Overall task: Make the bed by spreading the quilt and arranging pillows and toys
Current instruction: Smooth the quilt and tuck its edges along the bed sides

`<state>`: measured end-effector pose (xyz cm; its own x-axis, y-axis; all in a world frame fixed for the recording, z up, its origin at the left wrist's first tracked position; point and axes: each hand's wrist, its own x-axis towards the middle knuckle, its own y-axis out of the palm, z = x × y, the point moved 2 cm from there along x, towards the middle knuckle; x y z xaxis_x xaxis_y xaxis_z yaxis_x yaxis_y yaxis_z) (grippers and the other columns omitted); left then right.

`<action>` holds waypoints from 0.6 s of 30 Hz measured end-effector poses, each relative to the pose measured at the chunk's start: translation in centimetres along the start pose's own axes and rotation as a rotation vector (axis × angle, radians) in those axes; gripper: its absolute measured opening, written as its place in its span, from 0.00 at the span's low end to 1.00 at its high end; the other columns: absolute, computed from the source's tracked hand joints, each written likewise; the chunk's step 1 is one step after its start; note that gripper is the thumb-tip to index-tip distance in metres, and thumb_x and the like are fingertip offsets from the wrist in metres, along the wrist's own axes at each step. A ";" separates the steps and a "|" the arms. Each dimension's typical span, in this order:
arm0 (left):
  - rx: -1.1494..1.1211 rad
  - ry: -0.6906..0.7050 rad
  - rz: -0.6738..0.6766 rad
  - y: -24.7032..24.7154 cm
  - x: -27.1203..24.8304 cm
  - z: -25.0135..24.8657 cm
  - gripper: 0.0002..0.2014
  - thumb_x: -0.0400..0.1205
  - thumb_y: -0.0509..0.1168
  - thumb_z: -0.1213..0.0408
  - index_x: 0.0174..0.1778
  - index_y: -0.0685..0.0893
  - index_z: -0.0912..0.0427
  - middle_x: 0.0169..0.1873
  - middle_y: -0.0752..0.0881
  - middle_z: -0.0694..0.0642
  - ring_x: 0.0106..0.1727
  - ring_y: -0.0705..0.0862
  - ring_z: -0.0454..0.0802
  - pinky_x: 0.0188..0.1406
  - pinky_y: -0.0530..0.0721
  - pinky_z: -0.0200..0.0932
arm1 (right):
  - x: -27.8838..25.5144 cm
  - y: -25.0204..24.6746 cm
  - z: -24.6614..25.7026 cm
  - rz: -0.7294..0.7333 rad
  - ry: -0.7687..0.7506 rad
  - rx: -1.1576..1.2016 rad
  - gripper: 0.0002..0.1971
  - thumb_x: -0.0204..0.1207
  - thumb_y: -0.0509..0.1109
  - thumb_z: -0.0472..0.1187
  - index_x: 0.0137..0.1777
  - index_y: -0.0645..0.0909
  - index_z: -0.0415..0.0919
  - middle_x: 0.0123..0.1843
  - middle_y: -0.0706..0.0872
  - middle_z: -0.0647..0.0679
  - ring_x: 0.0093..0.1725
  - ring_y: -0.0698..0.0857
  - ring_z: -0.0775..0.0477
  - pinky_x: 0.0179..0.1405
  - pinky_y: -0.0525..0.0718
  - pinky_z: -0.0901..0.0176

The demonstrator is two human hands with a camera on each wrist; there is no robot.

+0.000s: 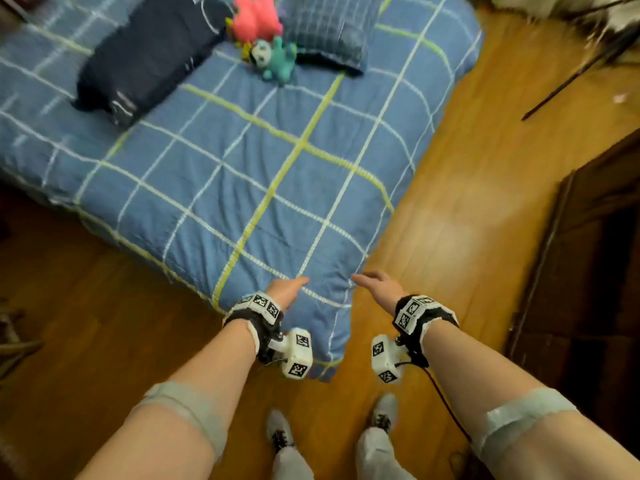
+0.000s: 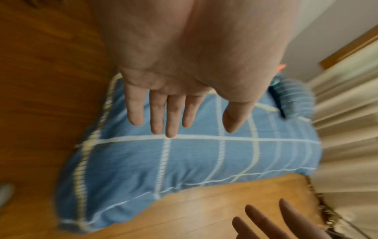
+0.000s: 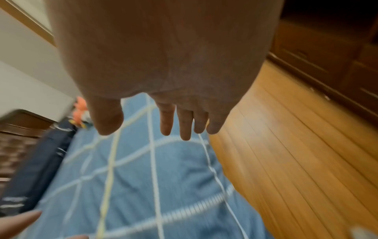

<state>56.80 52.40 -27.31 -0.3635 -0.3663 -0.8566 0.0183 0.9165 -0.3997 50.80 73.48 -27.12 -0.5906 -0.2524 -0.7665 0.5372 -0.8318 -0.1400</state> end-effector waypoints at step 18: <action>0.431 0.576 -0.177 3.9 -12.3 -45.2 0.22 0.77 0.68 0.48 0.64 0.82 0.54 0.59 0.87 0.56 0.59 0.85 0.57 0.64 0.82 0.52 | -2.3 -38.6 24.6 -0.306 -0.210 -0.184 0.35 0.78 0.74 0.52 0.81 0.66 0.43 0.76 0.77 0.40 0.72 0.78 0.39 0.68 0.78 0.47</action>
<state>19.20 67.79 -3.63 -0.8240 -0.2516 -0.5076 0.2348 0.6638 -0.7101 16.66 94.03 -4.52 -0.8395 -0.1185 -0.5303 0.4053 -0.7866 -0.4658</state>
